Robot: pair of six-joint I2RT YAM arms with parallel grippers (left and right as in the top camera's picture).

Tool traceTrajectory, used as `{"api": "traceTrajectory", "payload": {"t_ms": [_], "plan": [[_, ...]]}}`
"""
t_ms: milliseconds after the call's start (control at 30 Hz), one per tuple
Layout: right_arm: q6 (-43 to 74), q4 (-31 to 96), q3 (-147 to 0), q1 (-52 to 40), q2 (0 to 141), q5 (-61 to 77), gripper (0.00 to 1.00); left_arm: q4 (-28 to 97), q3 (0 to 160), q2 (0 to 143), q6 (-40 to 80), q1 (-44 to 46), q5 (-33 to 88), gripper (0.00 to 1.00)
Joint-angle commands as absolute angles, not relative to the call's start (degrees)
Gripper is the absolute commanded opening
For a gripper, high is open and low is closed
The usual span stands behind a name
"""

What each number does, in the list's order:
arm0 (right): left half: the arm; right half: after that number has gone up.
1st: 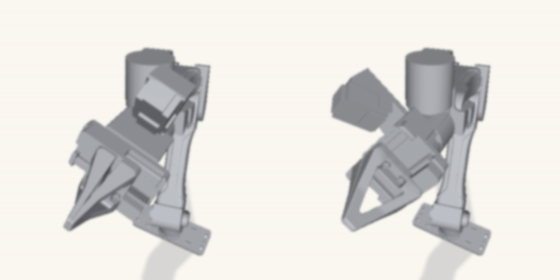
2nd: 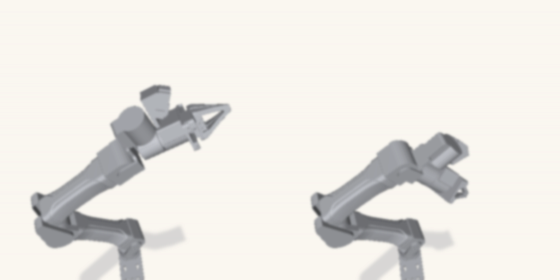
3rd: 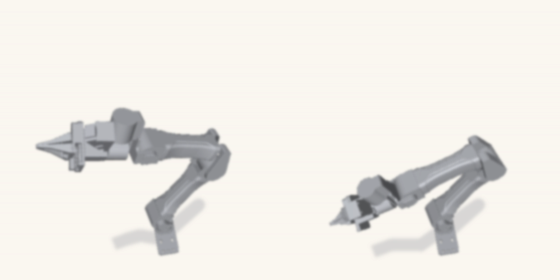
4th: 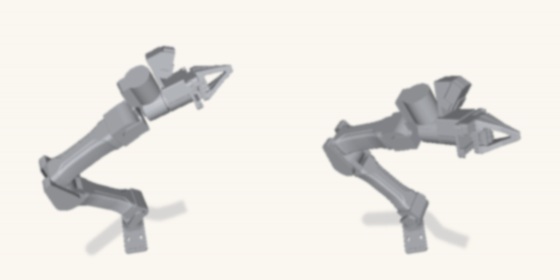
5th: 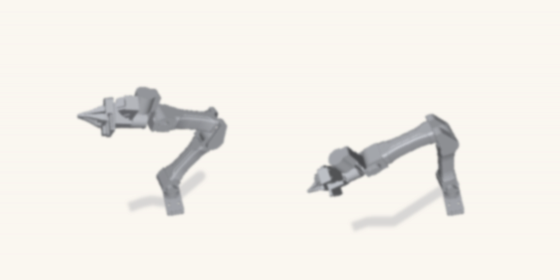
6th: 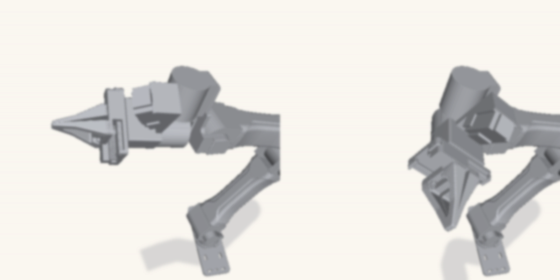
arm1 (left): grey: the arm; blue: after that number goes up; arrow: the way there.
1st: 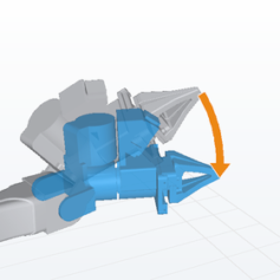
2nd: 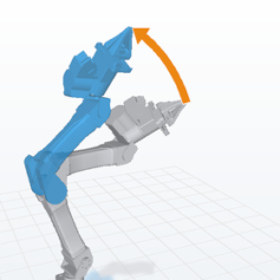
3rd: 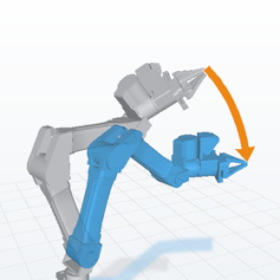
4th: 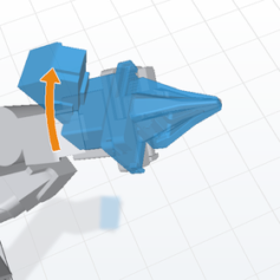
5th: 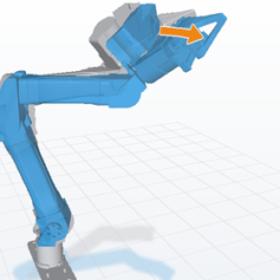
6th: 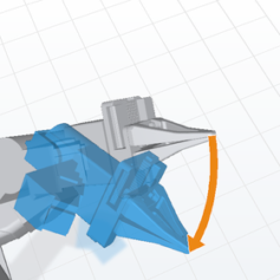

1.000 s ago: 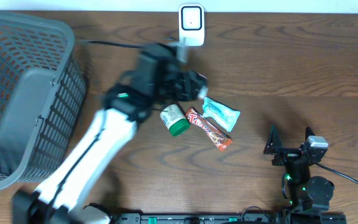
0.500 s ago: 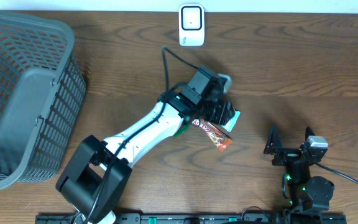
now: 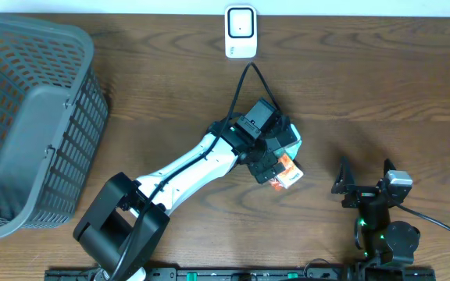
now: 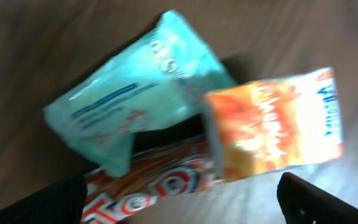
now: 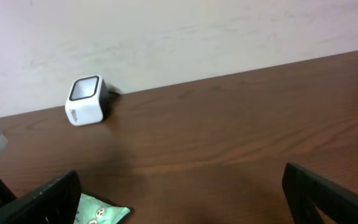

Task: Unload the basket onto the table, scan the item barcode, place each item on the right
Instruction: 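Carry the orange box out and set it beside the bar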

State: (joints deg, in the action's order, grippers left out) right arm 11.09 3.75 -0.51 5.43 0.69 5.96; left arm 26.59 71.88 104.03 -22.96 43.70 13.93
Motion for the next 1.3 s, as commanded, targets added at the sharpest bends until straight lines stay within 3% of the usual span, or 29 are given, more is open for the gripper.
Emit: {"api": "traceTrajectory", "payload": {"t_ms": [0,600,833,933,1033,1133,1267], "plan": [[10.46,3.84,-0.32,5.04,0.43,5.89,0.99,26.33,72.23,101.14,-22.85,43.51,8.54,0.98],[10.96,3.79,-0.32,5.04,0.43,5.98,0.99,28.47,72.23,90.78,-1.39,43.59,9.30,0.98],[23.27,-0.38,-1.30,5.04,0.43,17.93,0.99,29.12,72.23,88.12,-1.39,43.40,9.32,0.98],[36.29,4.91,-4.93,5.04,0.45,17.67,0.99,30.28,72.23,84.58,-1.32,42.54,5.98,0.98],[48.60,19.90,-11.57,5.04,1.15,12.71,0.99,31.70,72.23,80.20,-1.15,41.32,-1.15,0.98],[49.67,30.61,-19.68,5.04,3.66,11.05,0.99,32.18,72.23,76.20,-1.17,40.03,-7.46,0.98],[49.04,29.87,-28.67,5.04,7.29,21.26,0.99,32.42,72.23,72.25,-1.21,38.33,-11.25,0.98]]}}
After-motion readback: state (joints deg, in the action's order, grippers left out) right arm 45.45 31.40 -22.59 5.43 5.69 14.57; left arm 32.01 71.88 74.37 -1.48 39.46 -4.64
